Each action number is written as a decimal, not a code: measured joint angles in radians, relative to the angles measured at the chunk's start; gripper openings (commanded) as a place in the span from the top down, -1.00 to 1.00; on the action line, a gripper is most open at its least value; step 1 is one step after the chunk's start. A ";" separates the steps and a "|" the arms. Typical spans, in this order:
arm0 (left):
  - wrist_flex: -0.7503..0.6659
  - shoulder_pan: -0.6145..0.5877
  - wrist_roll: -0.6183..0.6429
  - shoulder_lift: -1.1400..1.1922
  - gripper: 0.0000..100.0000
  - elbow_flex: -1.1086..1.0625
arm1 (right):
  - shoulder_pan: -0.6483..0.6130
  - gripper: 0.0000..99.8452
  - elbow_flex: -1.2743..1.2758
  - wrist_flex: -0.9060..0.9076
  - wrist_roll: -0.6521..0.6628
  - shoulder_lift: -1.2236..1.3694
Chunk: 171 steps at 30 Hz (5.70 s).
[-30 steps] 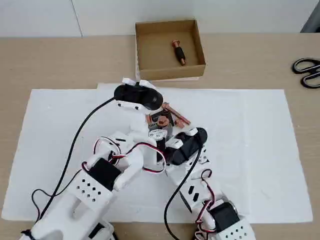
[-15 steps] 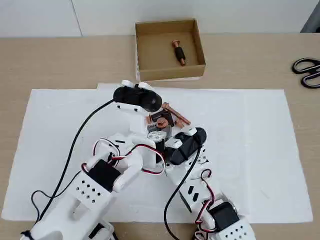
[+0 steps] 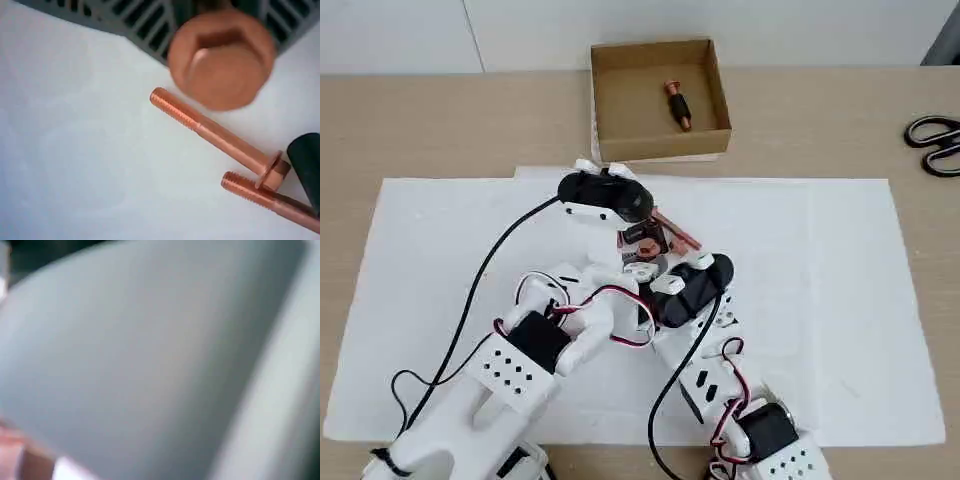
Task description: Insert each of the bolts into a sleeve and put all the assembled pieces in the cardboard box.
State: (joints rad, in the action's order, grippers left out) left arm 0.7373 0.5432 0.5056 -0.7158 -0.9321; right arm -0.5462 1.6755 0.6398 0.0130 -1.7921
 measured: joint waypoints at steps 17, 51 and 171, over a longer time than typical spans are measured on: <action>0.031 0.002 0.018 0.005 0.99 -0.003 | 0.000 0.99 0.000 0.000 0.000 0.000; 0.038 0.041 -0.055 0.003 0.61 -0.055 | 0.008 0.99 0.002 0.006 0.003 0.003; 0.519 -0.922 -0.522 0.040 0.61 0.077 | 0.394 0.54 -2.843 -0.127 0.123 3.038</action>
State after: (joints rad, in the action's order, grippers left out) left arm 1.2559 -0.3790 -0.0161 -0.6759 -0.8554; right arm -0.1519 -1.1676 0.5125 0.1358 1.2459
